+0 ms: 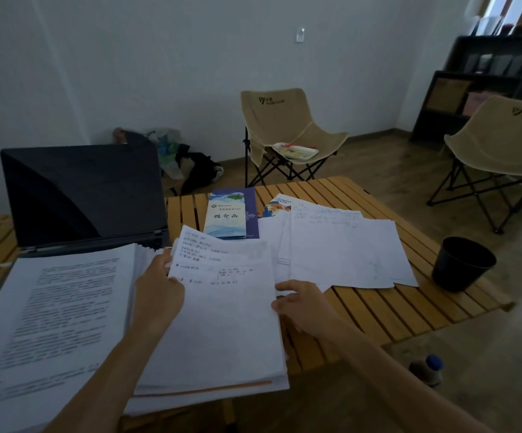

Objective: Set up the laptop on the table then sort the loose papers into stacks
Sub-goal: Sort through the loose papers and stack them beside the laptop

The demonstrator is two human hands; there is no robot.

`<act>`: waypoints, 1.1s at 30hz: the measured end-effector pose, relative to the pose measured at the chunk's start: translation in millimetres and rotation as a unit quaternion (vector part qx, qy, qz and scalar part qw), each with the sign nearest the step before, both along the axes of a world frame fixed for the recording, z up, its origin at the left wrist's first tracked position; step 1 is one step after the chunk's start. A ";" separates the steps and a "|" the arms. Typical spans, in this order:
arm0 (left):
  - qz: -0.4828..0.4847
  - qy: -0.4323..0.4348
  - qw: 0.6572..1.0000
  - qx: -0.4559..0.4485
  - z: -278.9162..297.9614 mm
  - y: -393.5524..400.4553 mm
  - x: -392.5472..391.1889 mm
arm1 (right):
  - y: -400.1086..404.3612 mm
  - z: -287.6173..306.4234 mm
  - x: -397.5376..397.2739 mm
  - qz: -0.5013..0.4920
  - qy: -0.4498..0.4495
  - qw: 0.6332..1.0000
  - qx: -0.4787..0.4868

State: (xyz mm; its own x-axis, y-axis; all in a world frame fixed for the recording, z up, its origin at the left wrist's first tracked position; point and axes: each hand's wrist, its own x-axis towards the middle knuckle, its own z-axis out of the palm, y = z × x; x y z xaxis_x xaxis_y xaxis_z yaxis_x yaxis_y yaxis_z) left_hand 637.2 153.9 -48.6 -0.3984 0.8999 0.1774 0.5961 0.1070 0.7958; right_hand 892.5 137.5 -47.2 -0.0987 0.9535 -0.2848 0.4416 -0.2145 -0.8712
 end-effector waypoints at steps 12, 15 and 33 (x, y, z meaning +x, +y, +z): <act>-0.258 0.332 0.898 -0.131 -27.6 -12.1 50.5 | 34.2 5.8 45.3 -0.012 -0.319 0.943 0.093; -0.260 0.337 0.891 -0.159 -29.8 -13.6 50.6 | 40.2 -10.4 53.2 0.006 -0.402 0.914 0.050; -0.248 0.309 0.905 -0.156 -27.4 -17.3 52.8 | 53.3 -17.5 40.5 -0.085 -0.487 0.854 0.162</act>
